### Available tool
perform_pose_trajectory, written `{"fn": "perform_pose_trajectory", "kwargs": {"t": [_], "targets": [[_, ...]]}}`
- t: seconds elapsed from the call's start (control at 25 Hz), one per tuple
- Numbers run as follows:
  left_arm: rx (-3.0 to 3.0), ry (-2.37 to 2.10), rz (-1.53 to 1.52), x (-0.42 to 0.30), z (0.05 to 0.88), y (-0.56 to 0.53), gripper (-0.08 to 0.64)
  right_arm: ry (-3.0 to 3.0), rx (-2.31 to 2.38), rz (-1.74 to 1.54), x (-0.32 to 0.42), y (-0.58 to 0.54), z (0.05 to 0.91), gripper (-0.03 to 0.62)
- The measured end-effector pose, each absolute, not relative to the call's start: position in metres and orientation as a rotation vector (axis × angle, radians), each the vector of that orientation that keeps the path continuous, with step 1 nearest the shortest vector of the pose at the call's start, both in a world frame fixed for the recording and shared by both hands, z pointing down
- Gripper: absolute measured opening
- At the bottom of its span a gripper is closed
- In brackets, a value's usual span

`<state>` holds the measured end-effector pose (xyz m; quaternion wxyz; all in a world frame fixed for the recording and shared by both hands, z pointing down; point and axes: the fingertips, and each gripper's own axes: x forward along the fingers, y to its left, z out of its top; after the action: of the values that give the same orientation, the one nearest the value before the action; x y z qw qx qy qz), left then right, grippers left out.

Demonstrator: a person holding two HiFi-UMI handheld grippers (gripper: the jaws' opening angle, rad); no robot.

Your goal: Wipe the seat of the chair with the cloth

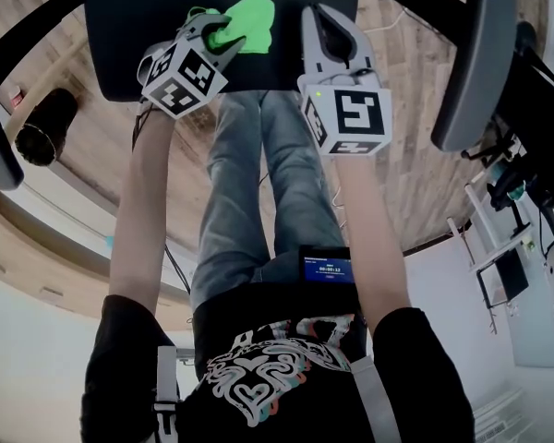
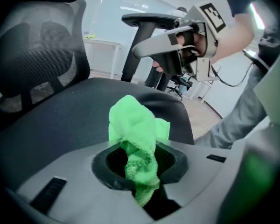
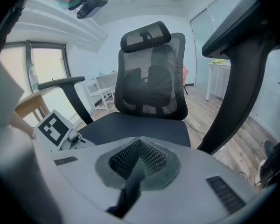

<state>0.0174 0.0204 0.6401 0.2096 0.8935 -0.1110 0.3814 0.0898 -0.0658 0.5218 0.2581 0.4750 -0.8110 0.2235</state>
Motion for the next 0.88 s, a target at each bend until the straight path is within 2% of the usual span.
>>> {"fn": "perform_pose_trajectory", "kwargs": {"t": [0.88], "targets": [[2.501, 0.142, 1.079, 0.048, 0.626, 0.099, 0.087, -2.199, 1.298, 0.607, 0.101, -0.059, 0.519, 0.000]]}}
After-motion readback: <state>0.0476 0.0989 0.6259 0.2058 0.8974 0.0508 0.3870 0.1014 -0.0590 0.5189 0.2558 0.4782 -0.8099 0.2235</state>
